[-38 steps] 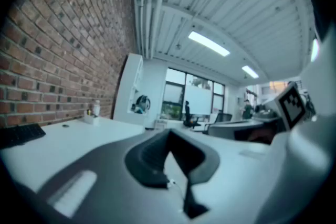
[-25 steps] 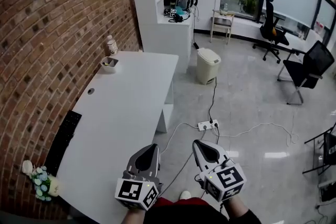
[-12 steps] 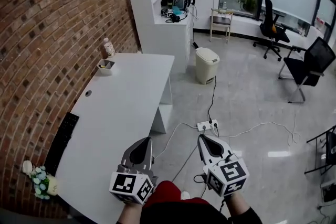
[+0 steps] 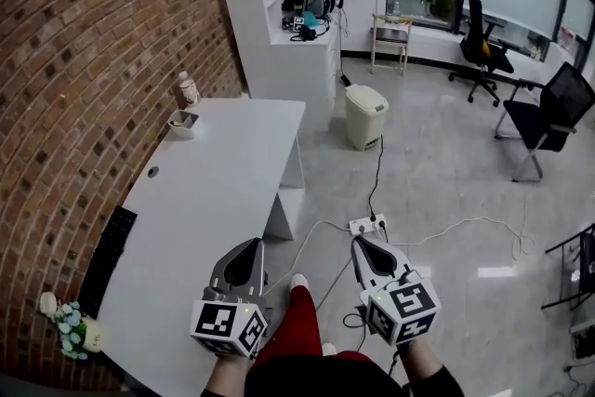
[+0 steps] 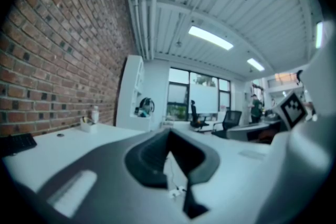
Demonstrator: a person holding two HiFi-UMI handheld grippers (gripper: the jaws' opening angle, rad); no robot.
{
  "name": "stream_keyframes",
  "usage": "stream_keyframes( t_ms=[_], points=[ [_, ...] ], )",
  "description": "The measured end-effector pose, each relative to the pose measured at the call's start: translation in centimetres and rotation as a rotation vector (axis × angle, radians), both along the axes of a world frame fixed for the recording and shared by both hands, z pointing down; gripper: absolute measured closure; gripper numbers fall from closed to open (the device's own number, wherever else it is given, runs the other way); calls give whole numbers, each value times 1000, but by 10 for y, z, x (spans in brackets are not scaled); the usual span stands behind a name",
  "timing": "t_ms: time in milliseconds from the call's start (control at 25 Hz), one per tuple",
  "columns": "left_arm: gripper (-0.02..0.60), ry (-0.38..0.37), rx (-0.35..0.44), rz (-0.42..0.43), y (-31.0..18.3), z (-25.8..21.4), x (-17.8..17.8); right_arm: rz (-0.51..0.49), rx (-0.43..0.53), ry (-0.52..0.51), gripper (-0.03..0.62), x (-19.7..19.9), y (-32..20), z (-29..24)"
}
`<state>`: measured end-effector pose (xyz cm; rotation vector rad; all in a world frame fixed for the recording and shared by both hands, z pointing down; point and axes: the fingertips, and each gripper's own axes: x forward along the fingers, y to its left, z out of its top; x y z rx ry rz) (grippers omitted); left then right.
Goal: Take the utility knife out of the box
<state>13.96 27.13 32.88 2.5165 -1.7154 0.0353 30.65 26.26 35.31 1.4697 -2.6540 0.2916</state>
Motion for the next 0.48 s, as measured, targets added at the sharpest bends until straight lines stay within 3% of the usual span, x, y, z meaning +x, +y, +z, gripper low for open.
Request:
stream_keyframes(
  t_ms=[480],
  points=[
    [580,2,9,-2,-56,8,-8,2,0,39,586,-5,-48,6]
  ],
)
